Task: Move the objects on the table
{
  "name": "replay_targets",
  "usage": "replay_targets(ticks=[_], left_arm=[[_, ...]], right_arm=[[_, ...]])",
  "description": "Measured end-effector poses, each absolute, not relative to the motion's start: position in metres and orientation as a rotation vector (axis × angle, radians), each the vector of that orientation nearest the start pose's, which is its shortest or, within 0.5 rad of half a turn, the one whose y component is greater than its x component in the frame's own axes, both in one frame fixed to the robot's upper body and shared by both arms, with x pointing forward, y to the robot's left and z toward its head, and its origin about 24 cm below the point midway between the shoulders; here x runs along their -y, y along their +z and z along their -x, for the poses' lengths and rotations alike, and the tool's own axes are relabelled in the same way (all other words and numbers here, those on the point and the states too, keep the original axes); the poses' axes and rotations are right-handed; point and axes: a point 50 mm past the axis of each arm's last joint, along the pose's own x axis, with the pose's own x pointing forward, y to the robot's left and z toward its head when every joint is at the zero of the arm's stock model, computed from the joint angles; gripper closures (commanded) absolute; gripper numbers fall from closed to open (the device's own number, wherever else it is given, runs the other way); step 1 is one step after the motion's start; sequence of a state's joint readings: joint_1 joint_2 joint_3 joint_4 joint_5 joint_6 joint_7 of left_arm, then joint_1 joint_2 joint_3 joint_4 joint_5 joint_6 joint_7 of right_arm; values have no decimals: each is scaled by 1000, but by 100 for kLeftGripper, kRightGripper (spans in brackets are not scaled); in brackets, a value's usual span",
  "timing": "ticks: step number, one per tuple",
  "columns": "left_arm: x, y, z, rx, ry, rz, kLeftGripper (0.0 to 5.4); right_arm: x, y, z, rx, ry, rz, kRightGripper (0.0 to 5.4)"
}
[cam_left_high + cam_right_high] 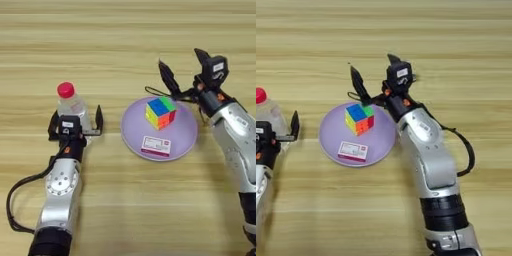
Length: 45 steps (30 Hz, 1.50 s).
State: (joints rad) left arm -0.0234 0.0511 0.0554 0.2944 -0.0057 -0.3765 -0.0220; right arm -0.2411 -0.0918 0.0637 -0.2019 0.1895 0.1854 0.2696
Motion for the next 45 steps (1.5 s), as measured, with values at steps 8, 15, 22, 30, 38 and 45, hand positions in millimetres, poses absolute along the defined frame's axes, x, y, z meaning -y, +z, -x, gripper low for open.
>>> replay_targets(ticks=[8,15,22,30,38,45], left_arm=[[-172,15,-241,99,30,-51,2],[-175,15,-235,90,37,-56,2],[-174,16,-229,86,27,-58,2],[-173,13,-219,57,20,-59,2],[-174,9,-205,17,15,-63,2],[-176,9,-197,13,18,-69,2]], right_arm=[[130,102,-276,158,405,-18,0],[127,87,-276,130,416,-5,0],[127,77,-279,109,407,-5,0],[121,71,-285,91,418,11,0],[109,70,-283,100,451,2,0],[105,69,-281,95,470,0,0]])
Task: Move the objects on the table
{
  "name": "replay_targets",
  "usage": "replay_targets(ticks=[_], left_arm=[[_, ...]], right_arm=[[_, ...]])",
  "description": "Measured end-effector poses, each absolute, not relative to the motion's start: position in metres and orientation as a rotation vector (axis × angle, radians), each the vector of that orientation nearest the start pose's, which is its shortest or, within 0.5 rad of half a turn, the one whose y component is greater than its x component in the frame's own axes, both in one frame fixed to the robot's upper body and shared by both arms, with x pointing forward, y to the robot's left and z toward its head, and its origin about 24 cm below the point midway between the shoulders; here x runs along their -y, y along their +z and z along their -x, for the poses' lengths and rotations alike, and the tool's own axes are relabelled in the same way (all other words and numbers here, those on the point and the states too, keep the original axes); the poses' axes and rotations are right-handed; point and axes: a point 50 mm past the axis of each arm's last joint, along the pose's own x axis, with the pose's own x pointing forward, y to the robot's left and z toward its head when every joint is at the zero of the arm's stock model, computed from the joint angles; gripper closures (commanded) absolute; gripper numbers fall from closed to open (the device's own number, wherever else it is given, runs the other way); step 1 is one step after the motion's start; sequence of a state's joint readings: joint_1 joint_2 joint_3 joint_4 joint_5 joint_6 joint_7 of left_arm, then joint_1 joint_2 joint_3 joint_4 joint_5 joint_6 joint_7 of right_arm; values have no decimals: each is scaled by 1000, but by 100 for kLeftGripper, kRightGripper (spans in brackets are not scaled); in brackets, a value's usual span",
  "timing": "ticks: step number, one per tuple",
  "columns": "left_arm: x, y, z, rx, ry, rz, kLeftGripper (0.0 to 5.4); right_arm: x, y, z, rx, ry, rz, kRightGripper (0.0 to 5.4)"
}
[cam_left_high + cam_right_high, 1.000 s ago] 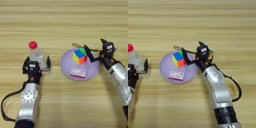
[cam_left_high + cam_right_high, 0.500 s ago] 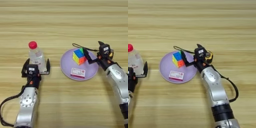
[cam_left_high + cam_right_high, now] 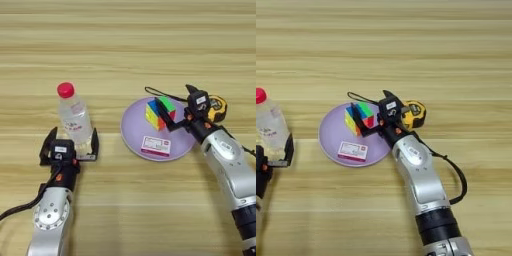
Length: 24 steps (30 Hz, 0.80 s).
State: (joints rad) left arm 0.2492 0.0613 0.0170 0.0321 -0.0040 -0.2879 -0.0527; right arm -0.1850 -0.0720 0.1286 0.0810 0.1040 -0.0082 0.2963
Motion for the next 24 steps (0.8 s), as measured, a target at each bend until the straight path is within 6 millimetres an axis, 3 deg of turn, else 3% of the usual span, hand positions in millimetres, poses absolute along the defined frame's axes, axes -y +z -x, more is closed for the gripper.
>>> replay_targets(ticks=[12,24], left_arm=[[-178,6,-183,-17,24,-72,2],[-174,6,-183,-17,10,-68,2]], right_arm=[[105,59,-282,52,466,3,0],[86,41,-286,-16,526,0,0]])
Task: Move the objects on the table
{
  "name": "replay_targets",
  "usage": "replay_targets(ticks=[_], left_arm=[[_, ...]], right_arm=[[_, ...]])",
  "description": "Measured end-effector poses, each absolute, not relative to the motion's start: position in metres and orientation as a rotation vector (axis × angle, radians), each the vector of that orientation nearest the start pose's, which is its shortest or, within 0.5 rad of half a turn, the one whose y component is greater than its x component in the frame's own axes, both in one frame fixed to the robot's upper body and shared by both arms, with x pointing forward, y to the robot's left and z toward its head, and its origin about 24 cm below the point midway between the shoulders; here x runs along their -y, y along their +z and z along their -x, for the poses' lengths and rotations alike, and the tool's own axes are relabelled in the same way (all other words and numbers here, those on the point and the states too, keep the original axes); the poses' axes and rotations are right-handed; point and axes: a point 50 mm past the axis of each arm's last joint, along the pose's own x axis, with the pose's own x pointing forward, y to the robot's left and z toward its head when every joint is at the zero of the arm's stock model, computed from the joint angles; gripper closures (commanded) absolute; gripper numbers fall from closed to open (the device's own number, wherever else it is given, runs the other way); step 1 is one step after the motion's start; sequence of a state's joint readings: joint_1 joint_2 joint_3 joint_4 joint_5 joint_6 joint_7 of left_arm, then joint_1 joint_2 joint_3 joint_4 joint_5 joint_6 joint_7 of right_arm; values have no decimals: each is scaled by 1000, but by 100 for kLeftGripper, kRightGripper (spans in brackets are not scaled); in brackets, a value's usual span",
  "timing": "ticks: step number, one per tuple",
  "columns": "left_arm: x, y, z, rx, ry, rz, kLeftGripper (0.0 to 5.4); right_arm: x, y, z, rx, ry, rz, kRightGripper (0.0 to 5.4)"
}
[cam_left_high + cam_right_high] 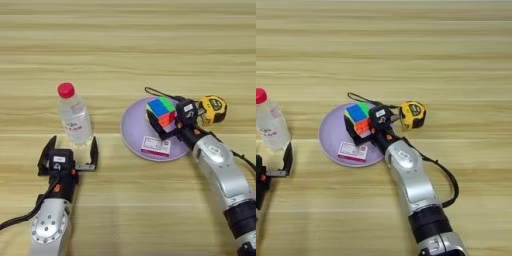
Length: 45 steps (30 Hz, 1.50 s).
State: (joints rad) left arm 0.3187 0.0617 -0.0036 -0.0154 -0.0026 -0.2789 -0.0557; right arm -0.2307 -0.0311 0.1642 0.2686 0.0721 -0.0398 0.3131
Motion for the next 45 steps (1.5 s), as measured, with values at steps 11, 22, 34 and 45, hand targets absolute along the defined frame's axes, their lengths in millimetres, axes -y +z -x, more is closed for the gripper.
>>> replay_targets(ticks=[11,22,34,45], left_arm=[[-173,6,-182,-20,6,-66,2],[-172,6,-182,-17,4,-65,0],[-172,6,-181,-18,4,-66,0],[-171,6,-181,-19,4,-66,0]], right_arm=[[76,28,-299,-58,531,-3,0],[74,20,-302,-87,528,-7,18],[77,19,-303,-86,513,-7,141],[79,22,-304,-70,506,-9,208]])
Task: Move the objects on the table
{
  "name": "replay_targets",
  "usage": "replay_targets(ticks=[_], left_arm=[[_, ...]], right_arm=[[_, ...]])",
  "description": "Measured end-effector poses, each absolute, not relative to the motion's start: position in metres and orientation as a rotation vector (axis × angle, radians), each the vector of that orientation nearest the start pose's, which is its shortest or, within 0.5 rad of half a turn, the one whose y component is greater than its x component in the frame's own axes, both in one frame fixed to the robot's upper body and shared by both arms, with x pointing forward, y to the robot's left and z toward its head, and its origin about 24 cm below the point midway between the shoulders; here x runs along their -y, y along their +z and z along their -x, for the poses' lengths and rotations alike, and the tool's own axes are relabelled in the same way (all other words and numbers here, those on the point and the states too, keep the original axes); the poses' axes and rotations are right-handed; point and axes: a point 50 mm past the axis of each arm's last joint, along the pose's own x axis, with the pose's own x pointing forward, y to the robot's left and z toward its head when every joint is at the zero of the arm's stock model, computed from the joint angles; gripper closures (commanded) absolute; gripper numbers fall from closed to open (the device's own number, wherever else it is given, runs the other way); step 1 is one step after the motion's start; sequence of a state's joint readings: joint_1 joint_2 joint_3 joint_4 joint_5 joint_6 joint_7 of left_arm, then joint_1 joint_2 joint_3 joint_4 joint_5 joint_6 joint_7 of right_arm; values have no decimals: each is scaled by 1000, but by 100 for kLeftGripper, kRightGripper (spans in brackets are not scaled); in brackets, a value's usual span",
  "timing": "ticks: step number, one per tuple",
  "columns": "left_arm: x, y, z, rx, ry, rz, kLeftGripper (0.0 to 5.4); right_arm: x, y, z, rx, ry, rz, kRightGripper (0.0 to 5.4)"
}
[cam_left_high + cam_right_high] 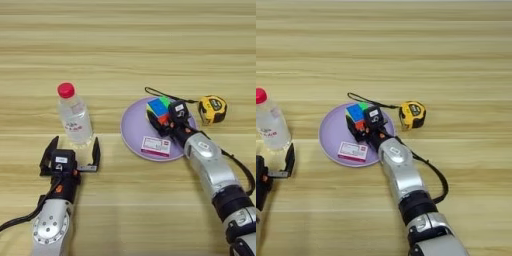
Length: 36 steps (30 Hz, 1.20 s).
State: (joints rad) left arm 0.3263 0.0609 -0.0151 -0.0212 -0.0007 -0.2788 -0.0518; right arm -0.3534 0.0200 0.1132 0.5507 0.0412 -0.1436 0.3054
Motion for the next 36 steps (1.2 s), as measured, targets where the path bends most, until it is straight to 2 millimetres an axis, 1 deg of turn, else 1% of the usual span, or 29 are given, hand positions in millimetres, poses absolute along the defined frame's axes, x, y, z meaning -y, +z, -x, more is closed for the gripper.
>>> replay_targets(ticks=[8,11,13,17,25,29,31,36], left_arm=[[-171,6,-181,-20,5,-65,0],[-171,6,-181,-20,5,-65,0],[-171,6,-181,-20,5,-65,0],[-171,6,-181,-21,5,-64,0],[-171,5,-181,-21,5,-65,0],[-170,5,-181,-21,4,-63,0],[-170,5,-181,-21,4,-62,0],[-169,5,-181,-20,0,-59,0]], right_arm=[[82,36,-303,-16,504,-5,208],[85,37,-301,-9,498,-4,208],[90,40,-300,-3,485,-3,208],[105,49,-299,25,446,-2,208],[132,54,-295,41,379,20,208],[149,59,-290,61,329,44,208],[154,60,-288,65,315,51,208],[180,56,-278,40,237,60,208]])
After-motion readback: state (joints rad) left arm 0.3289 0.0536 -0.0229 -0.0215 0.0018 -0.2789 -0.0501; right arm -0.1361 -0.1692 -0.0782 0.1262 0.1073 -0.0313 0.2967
